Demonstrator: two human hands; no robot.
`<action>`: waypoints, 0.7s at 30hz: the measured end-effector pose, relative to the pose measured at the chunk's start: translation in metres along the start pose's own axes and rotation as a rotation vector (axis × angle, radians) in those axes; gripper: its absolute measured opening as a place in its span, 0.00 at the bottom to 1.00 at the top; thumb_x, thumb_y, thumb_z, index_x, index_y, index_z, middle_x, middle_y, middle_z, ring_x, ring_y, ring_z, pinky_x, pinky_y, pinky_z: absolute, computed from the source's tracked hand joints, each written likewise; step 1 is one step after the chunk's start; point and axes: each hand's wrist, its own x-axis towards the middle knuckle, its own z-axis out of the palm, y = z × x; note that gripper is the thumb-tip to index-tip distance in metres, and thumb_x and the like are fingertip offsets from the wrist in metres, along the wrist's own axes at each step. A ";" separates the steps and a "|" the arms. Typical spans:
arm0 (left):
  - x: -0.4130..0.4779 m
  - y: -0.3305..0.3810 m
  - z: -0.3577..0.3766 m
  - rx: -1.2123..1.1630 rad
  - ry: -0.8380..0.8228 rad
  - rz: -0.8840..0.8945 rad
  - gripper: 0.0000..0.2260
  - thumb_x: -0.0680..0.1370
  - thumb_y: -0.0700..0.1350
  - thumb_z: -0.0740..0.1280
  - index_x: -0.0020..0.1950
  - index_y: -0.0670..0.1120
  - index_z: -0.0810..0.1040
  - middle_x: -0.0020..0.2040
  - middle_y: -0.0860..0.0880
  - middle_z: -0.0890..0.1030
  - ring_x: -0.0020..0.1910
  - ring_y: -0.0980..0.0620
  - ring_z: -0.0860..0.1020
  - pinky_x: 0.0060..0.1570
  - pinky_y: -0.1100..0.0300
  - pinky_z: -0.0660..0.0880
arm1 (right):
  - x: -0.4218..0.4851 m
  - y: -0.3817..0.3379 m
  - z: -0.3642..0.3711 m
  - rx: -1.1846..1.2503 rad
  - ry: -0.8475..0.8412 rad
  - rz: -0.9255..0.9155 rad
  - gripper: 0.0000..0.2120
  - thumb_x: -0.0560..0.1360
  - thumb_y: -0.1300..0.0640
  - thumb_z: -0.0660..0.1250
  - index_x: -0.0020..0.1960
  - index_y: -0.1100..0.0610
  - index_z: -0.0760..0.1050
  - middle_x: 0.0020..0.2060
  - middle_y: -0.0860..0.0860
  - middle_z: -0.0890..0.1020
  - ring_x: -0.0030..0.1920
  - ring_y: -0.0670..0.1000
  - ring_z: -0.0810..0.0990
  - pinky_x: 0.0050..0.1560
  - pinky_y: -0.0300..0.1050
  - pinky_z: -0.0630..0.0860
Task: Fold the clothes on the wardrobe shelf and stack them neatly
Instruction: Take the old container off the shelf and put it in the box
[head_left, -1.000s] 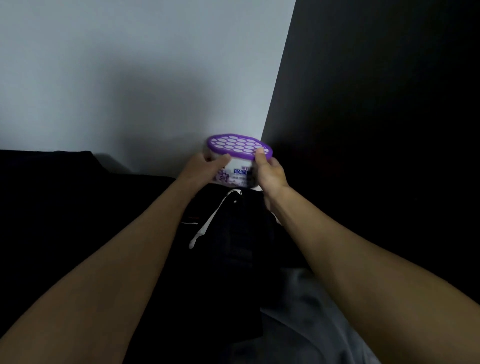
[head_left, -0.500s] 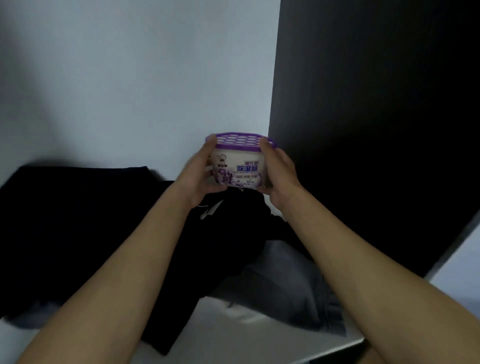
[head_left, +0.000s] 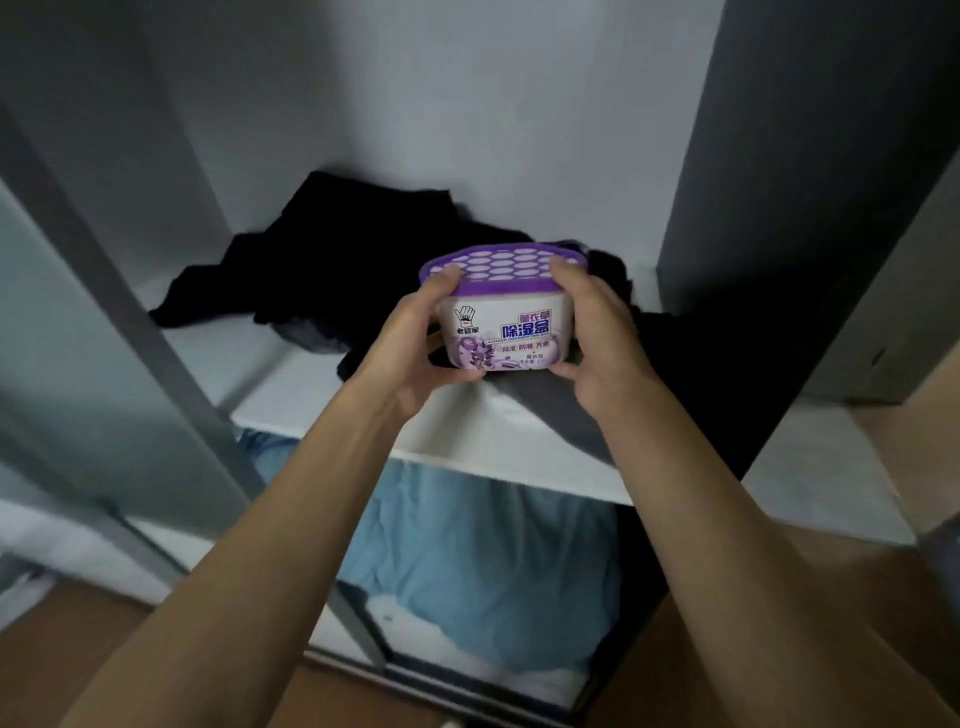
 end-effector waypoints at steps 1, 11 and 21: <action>-0.018 -0.008 -0.008 -0.013 0.045 0.010 0.11 0.71 0.62 0.69 0.44 0.58 0.86 0.43 0.52 0.86 0.43 0.53 0.85 0.44 0.45 0.82 | -0.010 0.009 0.003 0.003 -0.037 0.024 0.05 0.76 0.49 0.69 0.49 0.50 0.78 0.33 0.44 0.85 0.30 0.43 0.84 0.27 0.41 0.79; -0.193 -0.068 -0.108 -0.138 0.645 0.029 0.31 0.73 0.60 0.67 0.71 0.45 0.71 0.68 0.45 0.77 0.67 0.46 0.76 0.56 0.36 0.78 | -0.109 0.122 0.071 -0.099 -0.478 0.247 0.08 0.79 0.46 0.65 0.51 0.48 0.78 0.37 0.39 0.85 0.34 0.38 0.83 0.38 0.43 0.76; -0.349 -0.096 -0.185 -0.191 0.967 0.083 0.27 0.76 0.54 0.64 0.71 0.42 0.69 0.64 0.44 0.79 0.61 0.47 0.77 0.53 0.38 0.78 | -0.212 0.206 0.161 -0.159 -0.798 0.467 0.06 0.77 0.48 0.66 0.51 0.48 0.78 0.38 0.41 0.85 0.35 0.38 0.83 0.42 0.46 0.77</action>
